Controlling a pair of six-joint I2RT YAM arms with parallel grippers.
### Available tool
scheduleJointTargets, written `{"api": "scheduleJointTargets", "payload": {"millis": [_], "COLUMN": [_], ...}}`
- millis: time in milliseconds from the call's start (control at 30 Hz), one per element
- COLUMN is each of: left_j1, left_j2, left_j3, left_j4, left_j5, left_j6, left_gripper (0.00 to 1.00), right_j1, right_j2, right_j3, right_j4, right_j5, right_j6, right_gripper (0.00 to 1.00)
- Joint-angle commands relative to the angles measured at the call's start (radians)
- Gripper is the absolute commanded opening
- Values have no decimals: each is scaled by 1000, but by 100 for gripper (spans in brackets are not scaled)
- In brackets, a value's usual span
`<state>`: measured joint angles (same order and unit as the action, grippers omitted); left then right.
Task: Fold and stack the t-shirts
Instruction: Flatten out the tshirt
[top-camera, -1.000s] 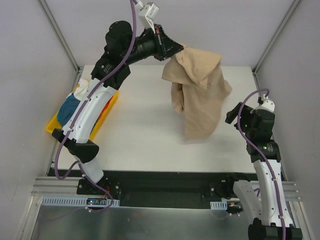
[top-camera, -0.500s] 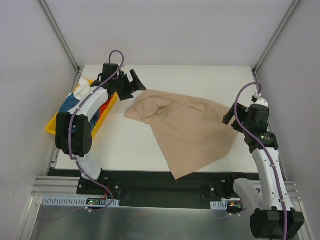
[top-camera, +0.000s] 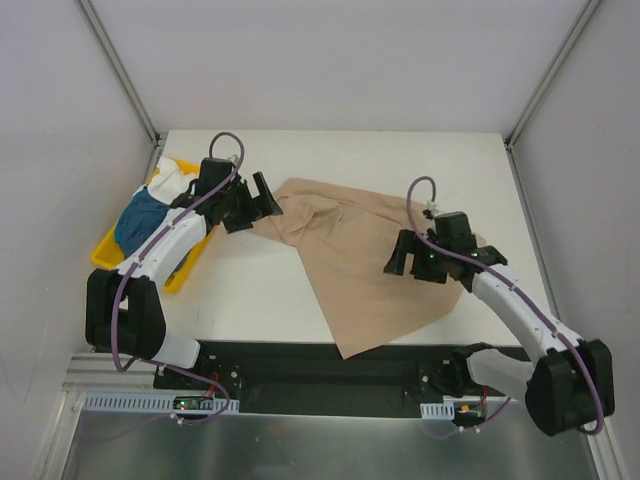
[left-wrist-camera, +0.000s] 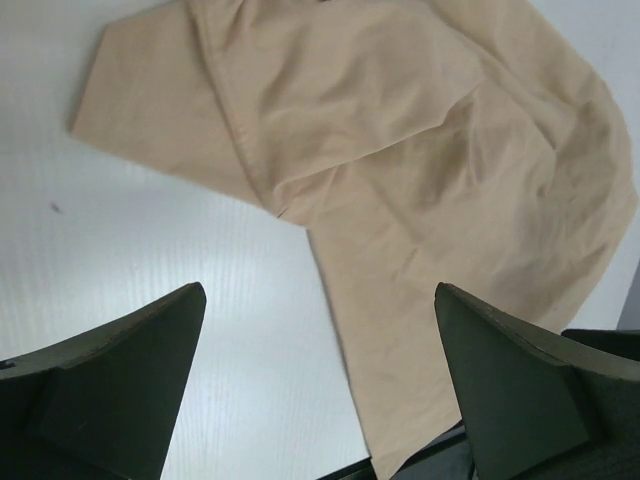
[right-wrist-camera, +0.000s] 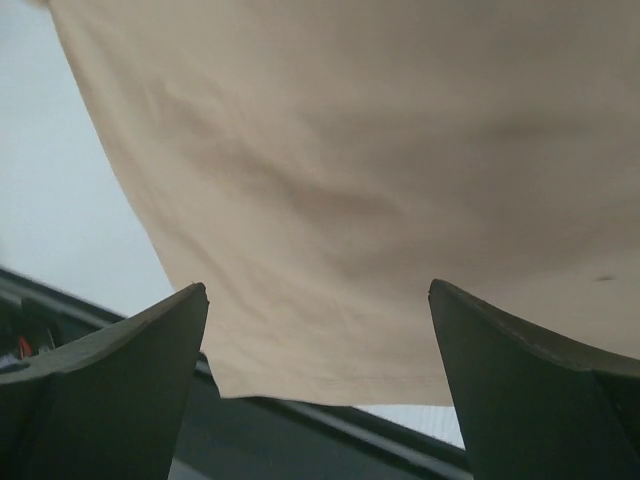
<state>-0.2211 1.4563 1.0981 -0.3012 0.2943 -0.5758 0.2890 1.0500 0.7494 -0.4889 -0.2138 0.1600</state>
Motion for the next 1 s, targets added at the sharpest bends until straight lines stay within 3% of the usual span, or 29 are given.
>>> {"api": "scheduleJointTargets", "payload": {"millis": [0,267,500,667,833,967], "left_j1": [-1,-1,-1,-14,-110,-263], "left_j2": [-62,-68,-79,-97,-105,-83], "left_j3": [-67,-67,-58,-60,-55,-55], "left_j4": [-52,-85,-122,-145,-177,-207], "left_j5": [-86,-118,-139,-139,-263,-343], "left_j6": [14,17,34,65,120,180], "left_gripper": [99,99,99,99,99,99], "right_j1": [111,119,-69,-201,-309,-309], "right_j2": [131,445,664,832,1013,900], "right_j3": [-70,34,227,540,830,832], "right_j4": [151,141,7,-201,-320,-264], "right_j5": [-165,-73,62,136,171,203], "right_j6": [105,116,125,109,91,84], "right_gripper": [97,97,97,97,97,97]}}
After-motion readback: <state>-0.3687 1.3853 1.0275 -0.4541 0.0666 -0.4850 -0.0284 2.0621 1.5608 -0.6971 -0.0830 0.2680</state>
